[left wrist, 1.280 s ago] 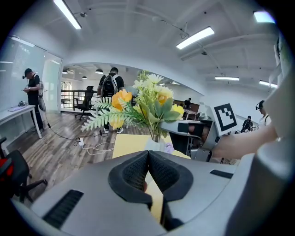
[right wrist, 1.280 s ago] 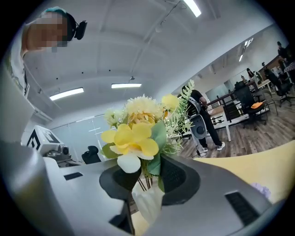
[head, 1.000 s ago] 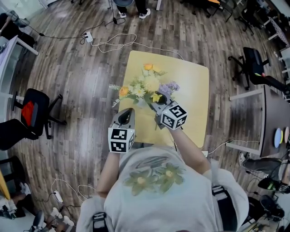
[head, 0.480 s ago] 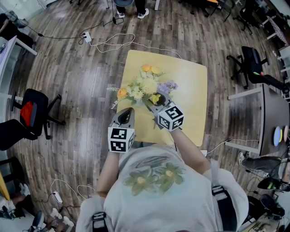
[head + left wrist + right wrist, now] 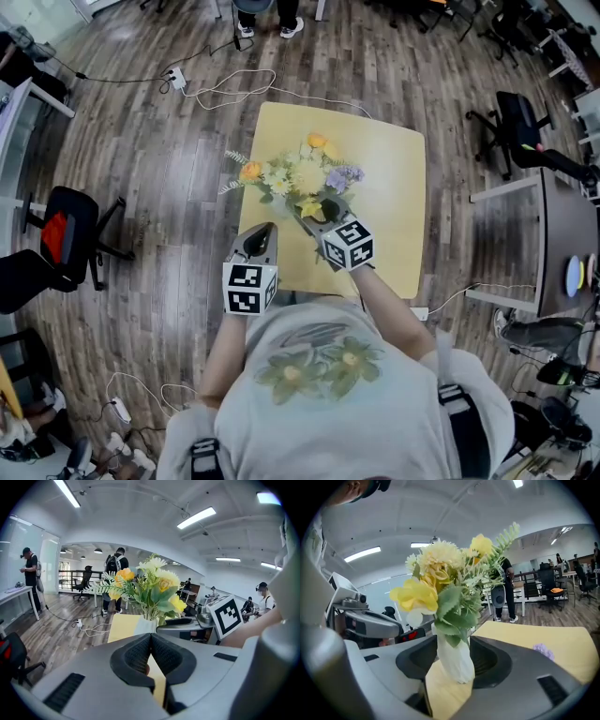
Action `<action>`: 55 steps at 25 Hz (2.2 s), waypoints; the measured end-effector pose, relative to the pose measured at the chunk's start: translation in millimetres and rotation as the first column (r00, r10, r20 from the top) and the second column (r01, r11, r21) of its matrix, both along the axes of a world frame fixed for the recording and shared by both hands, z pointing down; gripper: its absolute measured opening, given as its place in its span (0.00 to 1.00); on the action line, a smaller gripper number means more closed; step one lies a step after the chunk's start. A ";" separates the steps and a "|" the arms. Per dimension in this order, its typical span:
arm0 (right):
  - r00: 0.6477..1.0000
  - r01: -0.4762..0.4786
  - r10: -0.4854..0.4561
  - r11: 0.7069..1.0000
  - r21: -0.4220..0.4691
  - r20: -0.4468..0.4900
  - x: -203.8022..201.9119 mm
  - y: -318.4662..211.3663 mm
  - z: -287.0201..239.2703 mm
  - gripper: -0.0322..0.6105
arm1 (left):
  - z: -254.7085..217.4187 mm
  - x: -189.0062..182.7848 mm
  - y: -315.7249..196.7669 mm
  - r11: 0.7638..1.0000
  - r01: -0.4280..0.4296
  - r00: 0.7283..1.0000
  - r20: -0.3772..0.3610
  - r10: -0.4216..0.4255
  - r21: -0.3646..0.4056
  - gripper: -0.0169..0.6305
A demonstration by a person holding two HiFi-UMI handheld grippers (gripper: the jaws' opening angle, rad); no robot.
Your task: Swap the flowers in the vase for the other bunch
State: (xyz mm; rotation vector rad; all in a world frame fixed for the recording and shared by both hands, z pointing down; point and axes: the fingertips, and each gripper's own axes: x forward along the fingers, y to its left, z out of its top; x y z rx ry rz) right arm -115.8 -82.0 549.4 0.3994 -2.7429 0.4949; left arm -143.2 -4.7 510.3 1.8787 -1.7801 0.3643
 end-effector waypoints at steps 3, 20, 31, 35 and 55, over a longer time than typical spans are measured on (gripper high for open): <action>0.999 -0.009 0.009 1.000 -0.015 -0.035 7.3 0.6 11.5 0.36 | 0.8 1.4 -0.1 1.000 -0.005 1.000 -0.001 0.005 -0.006 0.05; 0.996 -0.085 0.086 0.996 0.009 -0.034 59.9 8.7 -11.5 0.15 | 6.0 29.7 -1.4 0.997 -0.076 0.997 -0.001 0.076 -0.003 0.05; 0.995 -0.097 0.096 0.993 0.060 0.024 70.8 26.8 -58.4 0.11 | -13.2 55.7 -10.0 0.987 -0.150 0.989 -0.005 0.151 0.049 0.05; 0.995 -0.092 0.089 0.992 0.081 0.040 71.1 34.3 -71.4 0.11 | -24.1 64.6 -14.2 0.982 -0.173 0.985 -0.005 0.174 0.080 0.05; 0.996 -0.083 0.081 0.992 0.096 0.022 77.3 45.4 -72.6 0.11 | -23.5 81.3 -11.5 0.977 -0.199 0.980 -0.012 0.200 0.073 0.05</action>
